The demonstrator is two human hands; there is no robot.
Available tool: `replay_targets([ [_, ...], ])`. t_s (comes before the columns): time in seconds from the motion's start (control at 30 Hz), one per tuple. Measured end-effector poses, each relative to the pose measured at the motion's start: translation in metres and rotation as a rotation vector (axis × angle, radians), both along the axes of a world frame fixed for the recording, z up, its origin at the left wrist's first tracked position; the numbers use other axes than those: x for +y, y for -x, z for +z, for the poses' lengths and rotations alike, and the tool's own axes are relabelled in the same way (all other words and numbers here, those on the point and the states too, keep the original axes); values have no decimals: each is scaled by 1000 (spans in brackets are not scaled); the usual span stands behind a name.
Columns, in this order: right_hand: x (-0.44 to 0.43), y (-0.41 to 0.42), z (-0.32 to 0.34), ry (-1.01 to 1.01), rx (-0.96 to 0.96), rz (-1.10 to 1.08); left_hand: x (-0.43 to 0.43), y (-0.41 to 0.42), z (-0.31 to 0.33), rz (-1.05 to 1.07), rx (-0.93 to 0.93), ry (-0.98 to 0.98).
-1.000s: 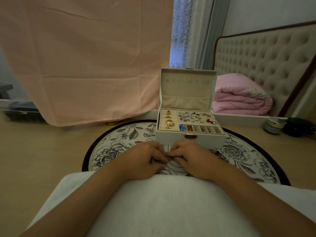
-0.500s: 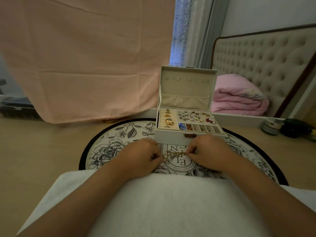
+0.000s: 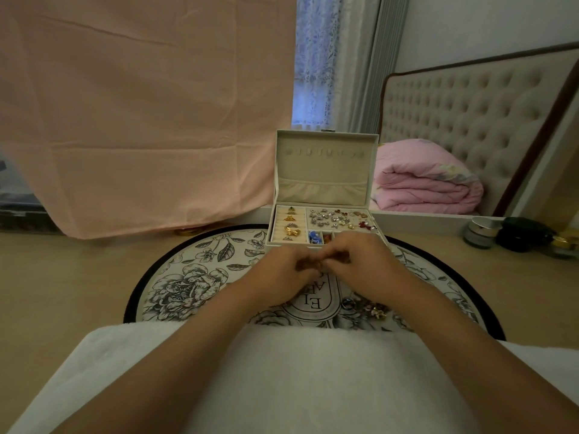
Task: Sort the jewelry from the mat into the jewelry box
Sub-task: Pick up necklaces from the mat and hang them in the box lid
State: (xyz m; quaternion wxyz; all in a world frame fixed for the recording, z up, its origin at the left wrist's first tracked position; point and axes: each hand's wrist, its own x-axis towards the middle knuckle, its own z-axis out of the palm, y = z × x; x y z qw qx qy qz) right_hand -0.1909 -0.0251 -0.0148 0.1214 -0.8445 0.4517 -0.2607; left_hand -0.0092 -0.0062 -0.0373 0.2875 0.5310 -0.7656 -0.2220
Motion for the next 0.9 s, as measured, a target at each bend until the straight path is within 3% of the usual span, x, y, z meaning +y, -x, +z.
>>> replay_targets([
  [0.13,-4,2,-2,-137,-222,-62,-5,-1,-7,18,92,-6],
  [0.33,-8,0,-3,-314,-401,-106,-6,-12,-7,71,41,21],
  [0.43,-7,-2,-3,-455,-587,-101,-6,-16,-6,103,48,32],
  [0.53,-6,0,-2,-521,-661,-96,-7,-19,-1,126,189,-20],
  [0.63,-8,2,-4,-507,-617,-128,-6,-24,4,118,352,-67],
  [0.77,-13,5,-8,-434,-473,-156,-5,-29,5,175,350,-29],
  [0.83,-14,8,-9,-359,-311,-168,-3,-32,5,214,278,-19],
  [0.9,-13,8,-9,-279,-149,-173,-1,-34,4,227,75,5],
])
